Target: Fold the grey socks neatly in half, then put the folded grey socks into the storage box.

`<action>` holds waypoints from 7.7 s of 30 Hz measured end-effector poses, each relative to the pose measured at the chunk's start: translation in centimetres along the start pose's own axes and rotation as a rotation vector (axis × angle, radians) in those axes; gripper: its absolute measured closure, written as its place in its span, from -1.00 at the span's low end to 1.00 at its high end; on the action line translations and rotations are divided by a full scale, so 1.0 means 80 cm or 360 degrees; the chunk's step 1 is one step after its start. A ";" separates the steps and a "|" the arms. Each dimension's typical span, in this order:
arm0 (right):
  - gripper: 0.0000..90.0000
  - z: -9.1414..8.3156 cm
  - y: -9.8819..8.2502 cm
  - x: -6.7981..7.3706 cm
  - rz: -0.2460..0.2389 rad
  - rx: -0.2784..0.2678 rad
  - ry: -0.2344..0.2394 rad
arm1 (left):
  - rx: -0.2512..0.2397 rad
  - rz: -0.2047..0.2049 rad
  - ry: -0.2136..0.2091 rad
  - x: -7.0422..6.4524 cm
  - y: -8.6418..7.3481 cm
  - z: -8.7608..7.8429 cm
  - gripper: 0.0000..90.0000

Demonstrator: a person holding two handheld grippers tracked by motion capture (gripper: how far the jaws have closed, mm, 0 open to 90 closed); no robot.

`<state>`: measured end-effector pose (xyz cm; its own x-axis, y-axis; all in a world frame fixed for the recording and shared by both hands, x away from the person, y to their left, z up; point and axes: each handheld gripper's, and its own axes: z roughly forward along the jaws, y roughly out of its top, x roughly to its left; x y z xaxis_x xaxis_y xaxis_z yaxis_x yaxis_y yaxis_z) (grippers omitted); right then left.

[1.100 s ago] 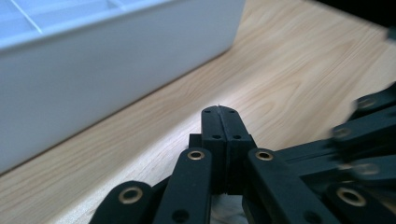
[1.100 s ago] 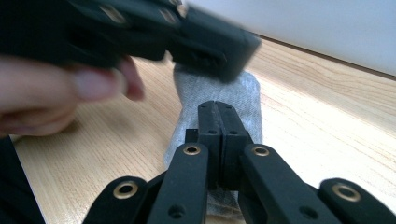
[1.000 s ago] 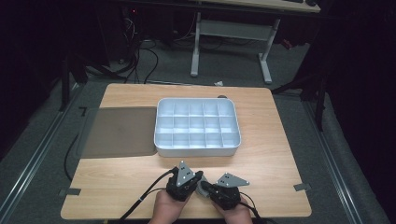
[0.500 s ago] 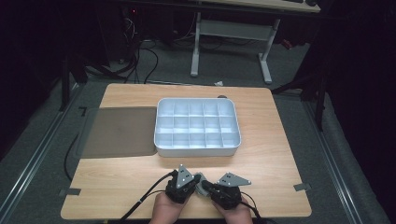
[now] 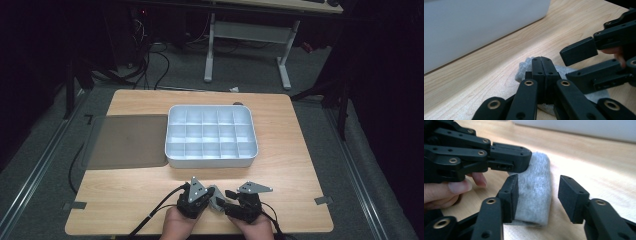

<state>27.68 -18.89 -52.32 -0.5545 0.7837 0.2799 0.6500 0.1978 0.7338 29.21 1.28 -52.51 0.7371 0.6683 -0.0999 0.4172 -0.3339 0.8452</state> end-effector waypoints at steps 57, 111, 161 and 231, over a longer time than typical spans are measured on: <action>0.56 -0.018 0.019 -0.021 -0.0197 0.0022 -0.0125 | 0.0021 -0.0152 0.0345 0.121 -0.047 -0.107 0.02; 0.56 -0.101 0.136 -0.077 -0.0096 0.0171 -0.0407 | -0.0152 -0.0215 0.0253 0.134 -0.060 -0.129 -0.12; 0.59 0.008 0.199 -0.116 0.0016 0.0644 -0.0661 | -0.0126 -0.0207 0.0227 0.136 -0.064 -0.129 -0.11; 0.97 0.020 0.237 -0.111 -0.0080 0.0796 -0.0638 | -0.0101 -0.0205 0.0206 0.135 -0.064 -0.127 -0.07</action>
<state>45.76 -21.15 -41.90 -0.4160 0.9066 -0.0713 0.8459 0.4146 0.3356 29.66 16.95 -52.60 0.6035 0.7842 -0.1444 0.4662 -0.2002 0.8617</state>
